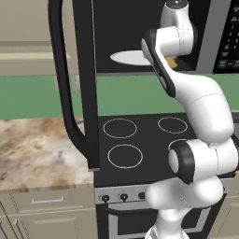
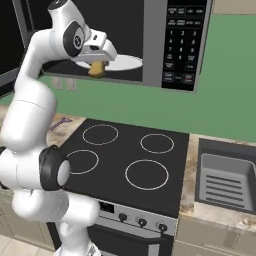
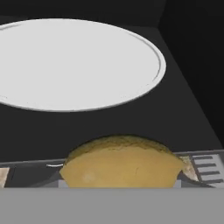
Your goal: Place the sponge inside the microwave to prepare for sanitizing.
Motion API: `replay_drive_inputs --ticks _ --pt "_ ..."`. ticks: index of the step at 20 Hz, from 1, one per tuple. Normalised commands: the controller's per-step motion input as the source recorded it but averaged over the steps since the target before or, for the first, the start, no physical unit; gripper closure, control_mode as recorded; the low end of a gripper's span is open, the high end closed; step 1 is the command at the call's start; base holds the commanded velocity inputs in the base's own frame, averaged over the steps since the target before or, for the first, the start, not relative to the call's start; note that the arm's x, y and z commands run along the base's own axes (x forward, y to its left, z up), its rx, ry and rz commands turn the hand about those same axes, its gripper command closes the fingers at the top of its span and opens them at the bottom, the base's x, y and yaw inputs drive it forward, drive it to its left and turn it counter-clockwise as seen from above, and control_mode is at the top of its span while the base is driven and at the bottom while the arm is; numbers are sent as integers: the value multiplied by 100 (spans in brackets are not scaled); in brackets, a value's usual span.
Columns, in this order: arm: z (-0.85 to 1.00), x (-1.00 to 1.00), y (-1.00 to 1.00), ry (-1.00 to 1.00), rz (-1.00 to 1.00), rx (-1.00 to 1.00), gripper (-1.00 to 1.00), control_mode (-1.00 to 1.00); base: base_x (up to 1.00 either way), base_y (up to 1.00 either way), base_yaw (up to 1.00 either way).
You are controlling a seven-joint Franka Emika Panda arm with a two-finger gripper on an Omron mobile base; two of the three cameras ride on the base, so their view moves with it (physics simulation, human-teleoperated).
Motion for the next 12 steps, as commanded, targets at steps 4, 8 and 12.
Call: replay_drive_inputs --ticks 4,8,12 --pt "0 91 0 -1 3 0 100 -100 0 0 0" --pt "0 78 0 -2 1 0 100 -100 0 0 0" --pt "0 77 0 0 0 0 100 -100 0 0 0"
